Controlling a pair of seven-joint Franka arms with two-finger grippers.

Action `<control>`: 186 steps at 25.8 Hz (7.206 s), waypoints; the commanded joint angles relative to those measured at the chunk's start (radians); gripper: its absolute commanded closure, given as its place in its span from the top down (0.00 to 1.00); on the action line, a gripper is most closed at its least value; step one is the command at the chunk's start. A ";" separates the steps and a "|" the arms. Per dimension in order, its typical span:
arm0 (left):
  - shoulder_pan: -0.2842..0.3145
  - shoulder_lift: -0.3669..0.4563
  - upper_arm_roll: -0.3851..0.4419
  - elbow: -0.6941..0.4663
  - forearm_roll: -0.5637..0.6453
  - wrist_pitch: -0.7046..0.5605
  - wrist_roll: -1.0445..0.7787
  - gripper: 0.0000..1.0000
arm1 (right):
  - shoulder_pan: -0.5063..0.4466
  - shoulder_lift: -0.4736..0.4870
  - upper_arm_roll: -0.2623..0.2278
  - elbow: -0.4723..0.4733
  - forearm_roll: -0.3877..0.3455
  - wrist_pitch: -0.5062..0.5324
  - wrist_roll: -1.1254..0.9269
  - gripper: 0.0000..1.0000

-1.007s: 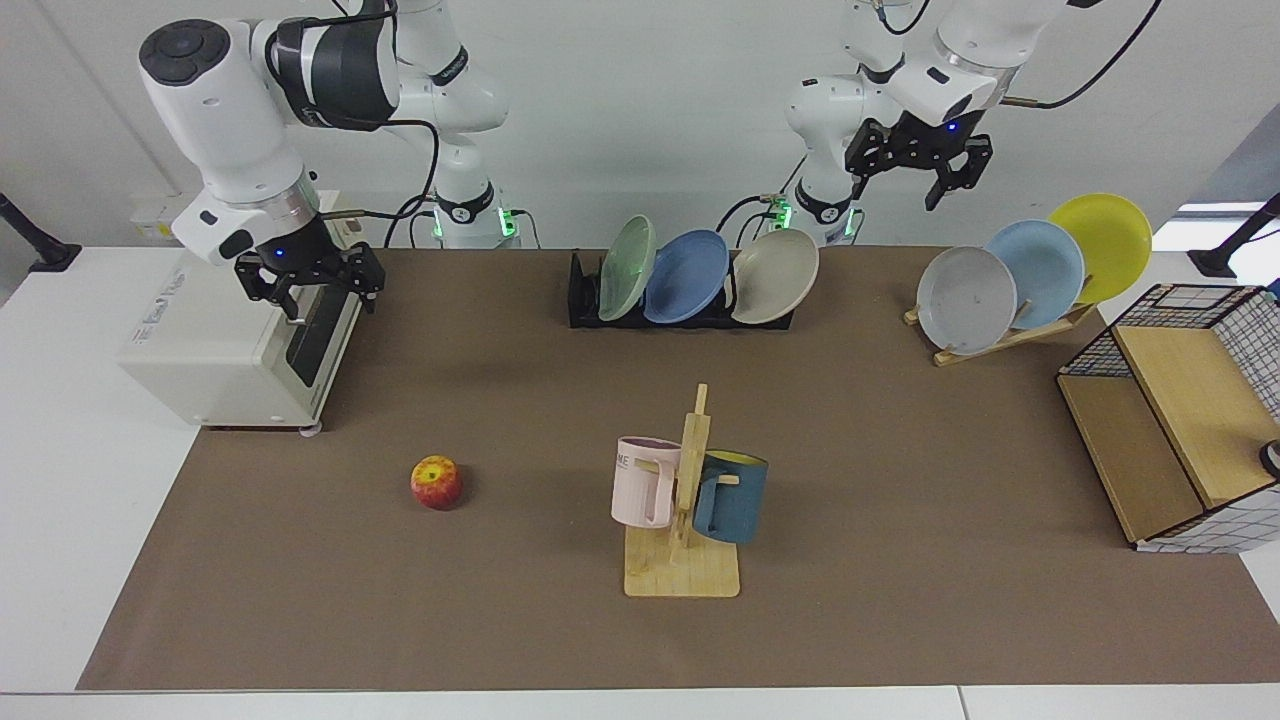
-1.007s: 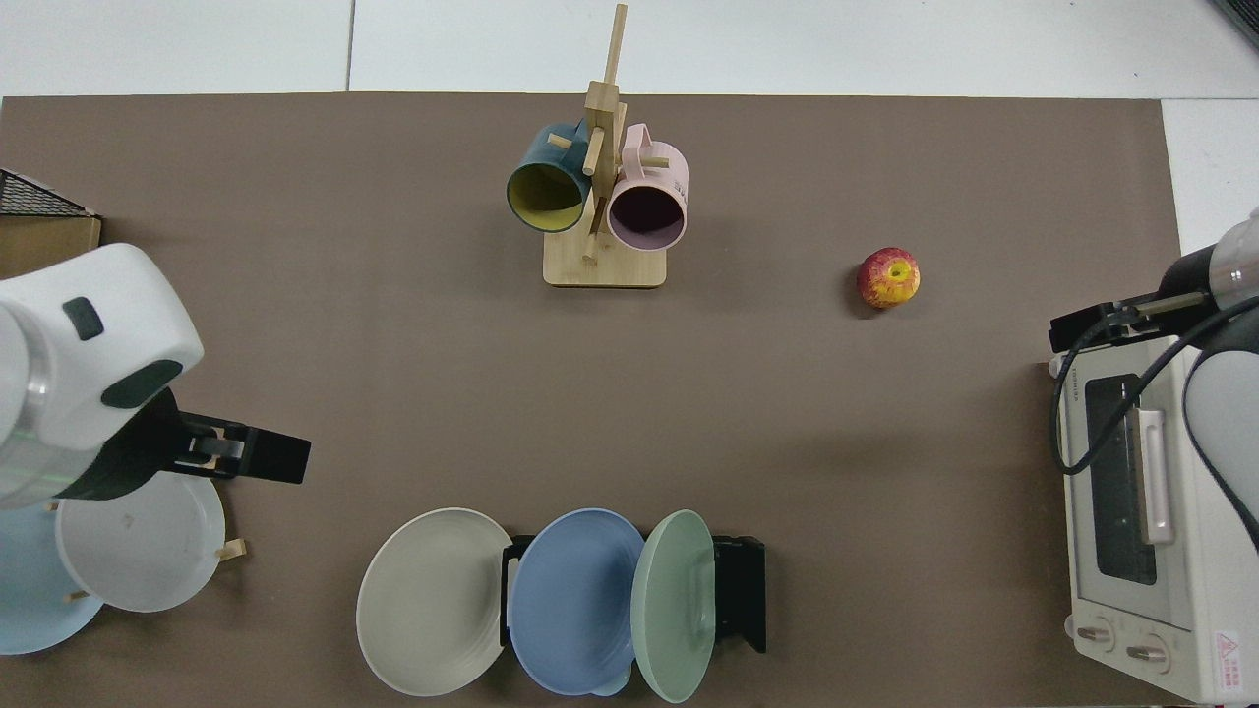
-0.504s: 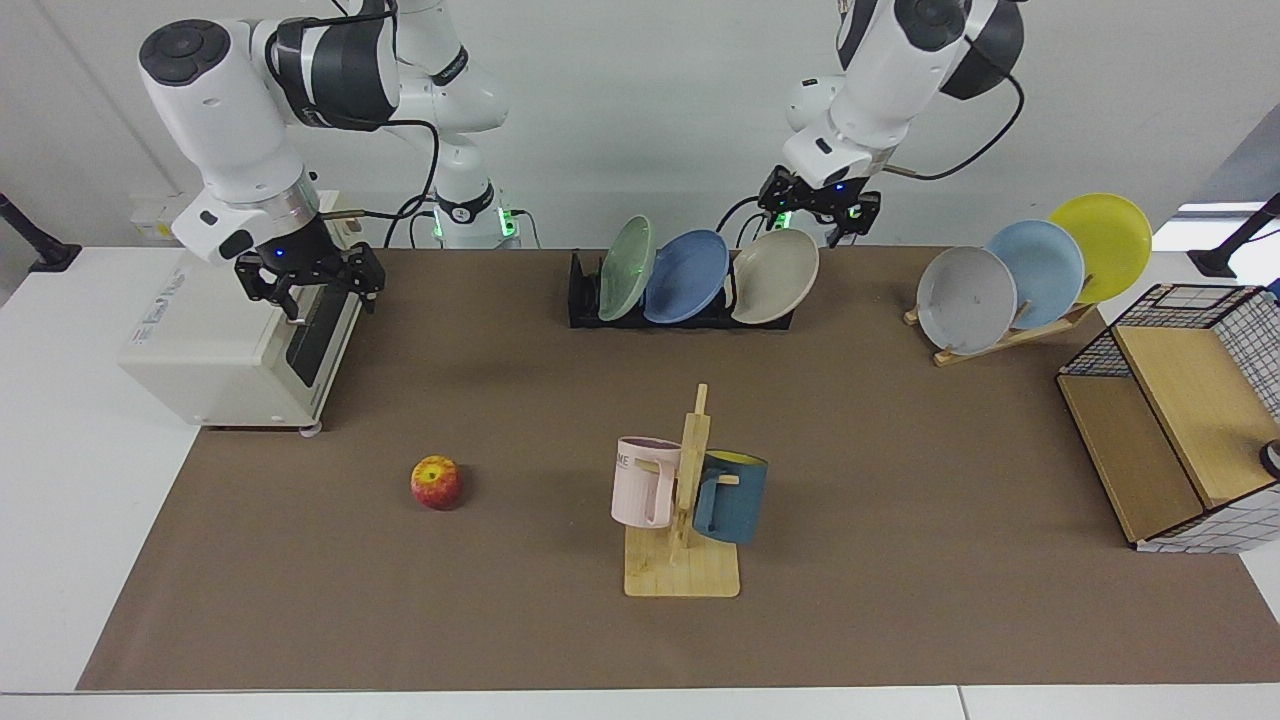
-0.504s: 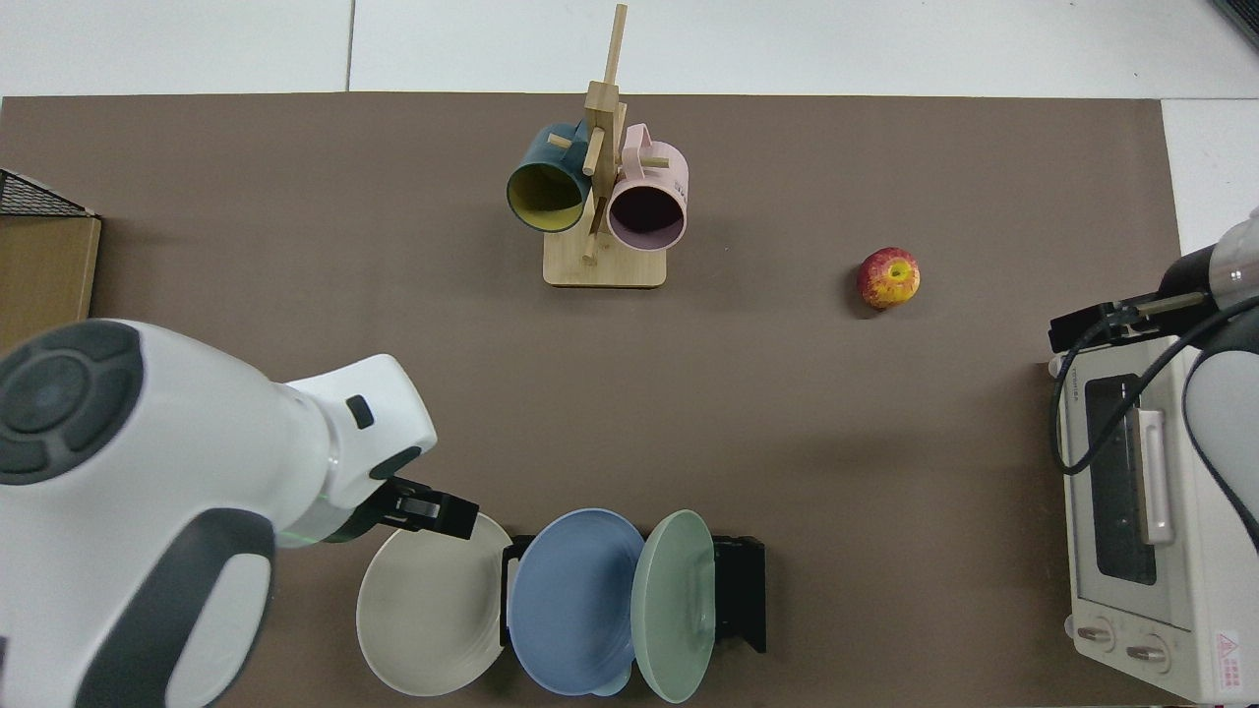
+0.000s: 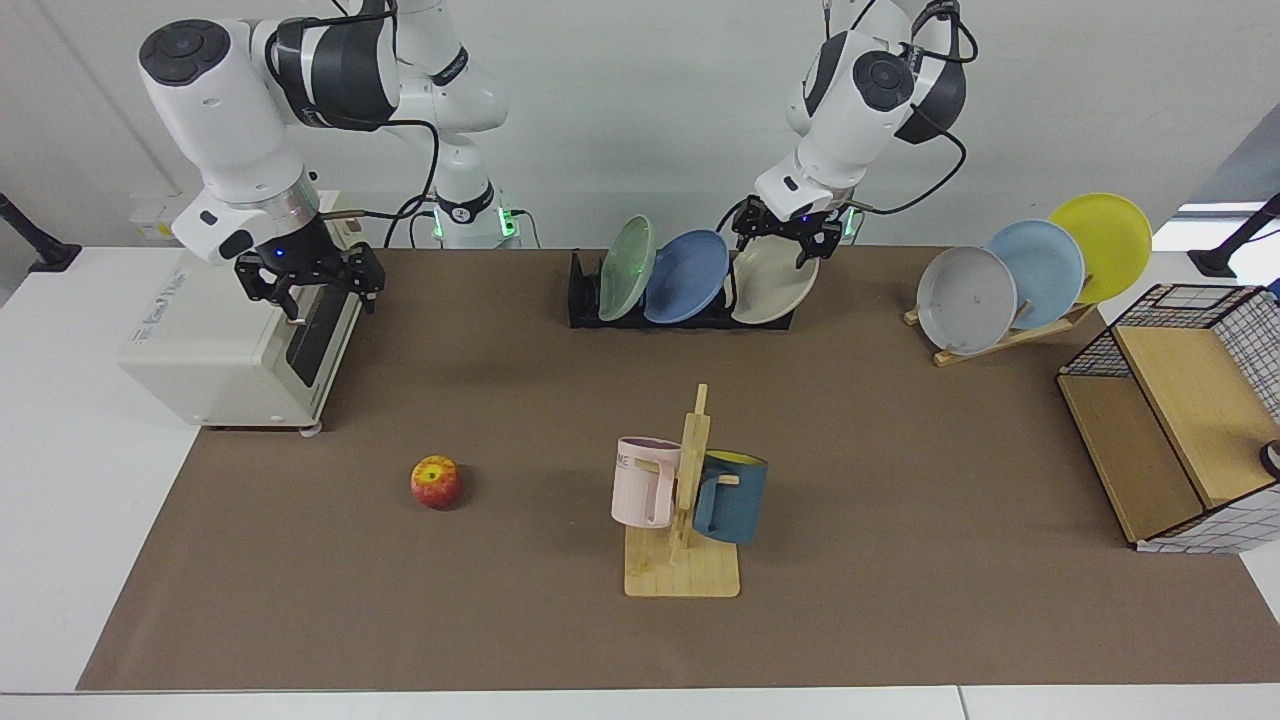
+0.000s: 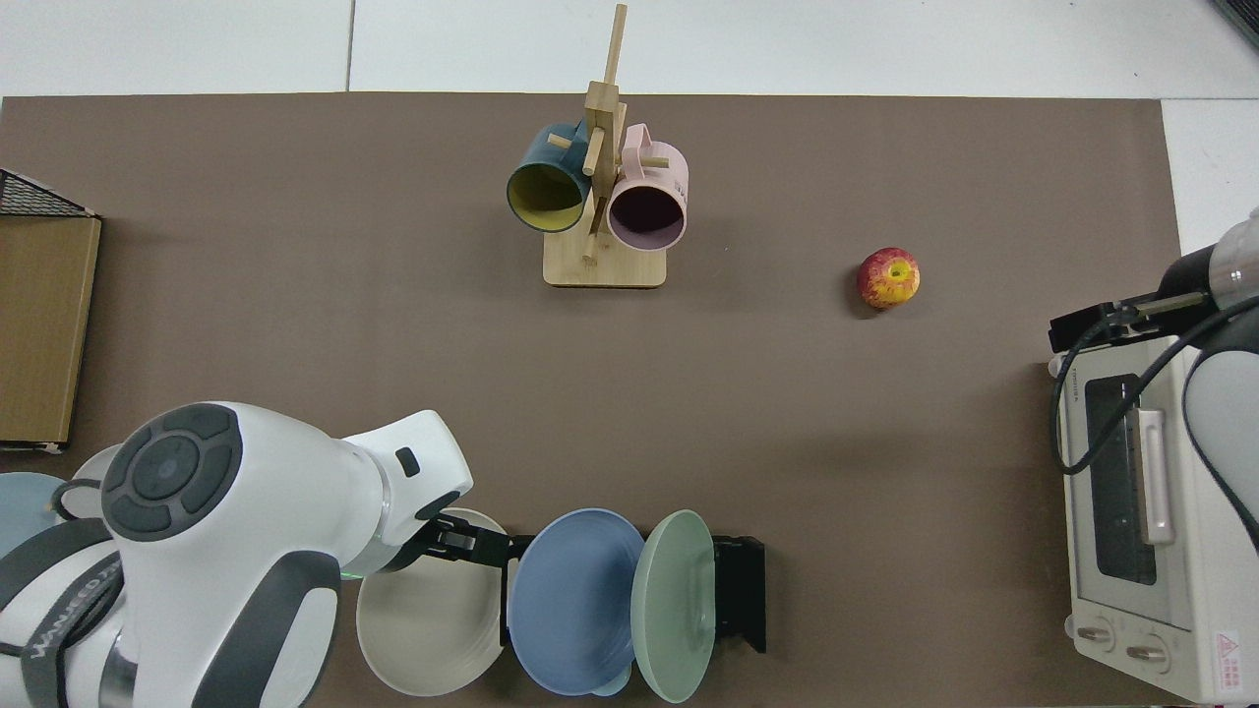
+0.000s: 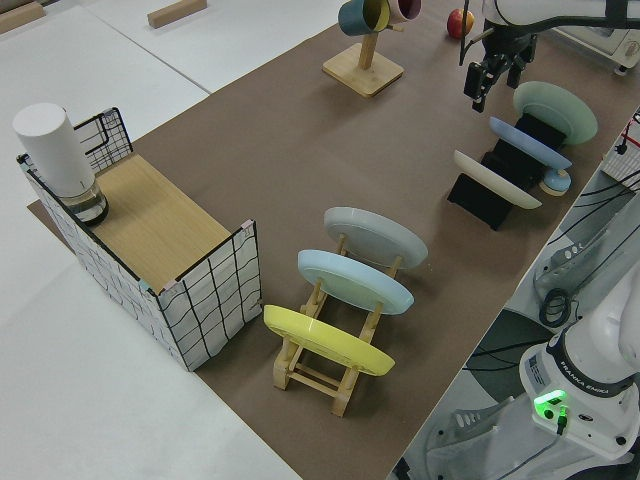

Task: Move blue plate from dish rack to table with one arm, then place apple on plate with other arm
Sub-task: 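Lower the left gripper onto the blue plate's rim in the rack, then close the left gripper on the blue plate and lift it out, then carry the blue plate with the left gripper toward the table center, then set the blue plate down while the right gripper grasps the apple, then lift the apple with the right gripper while the left gripper withdraws, then carry the apple with the right gripper over the blue plate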

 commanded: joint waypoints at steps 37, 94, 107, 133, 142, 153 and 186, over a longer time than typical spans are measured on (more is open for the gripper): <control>0.012 -0.041 -0.236 -0.214 -0.186 0.177 0.012 0.00 | -0.007 -0.008 0.009 -0.018 -0.016 0.024 0.016 1.00; 0.016 0.454 0.036 0.082 -0.390 0.515 0.236 0.00 | -0.058 0.015 0.006 -0.102 -0.018 0.209 0.006 1.00; -0.028 0.423 0.016 0.065 -0.320 0.510 0.107 0.82 | -0.018 0.191 0.011 -0.162 0.129 0.521 0.026 1.00; 0.016 0.252 0.159 0.640 0.293 -0.268 -0.031 0.99 | 0.074 0.447 0.016 -0.031 0.249 0.711 0.022 1.00; 0.009 0.291 0.159 0.705 0.345 -0.295 -0.031 1.00 | 0.074 0.466 0.016 -0.048 0.243 0.734 -0.030 1.00; 0.012 0.235 0.179 0.636 0.346 -0.323 -0.032 1.00 | 0.068 0.473 0.014 -0.076 0.239 0.699 -0.031 0.99; -0.005 0.207 0.226 0.646 0.337 -0.346 -0.040 1.00 | 0.466 0.458 0.012 0.079 0.171 0.648 0.582 0.00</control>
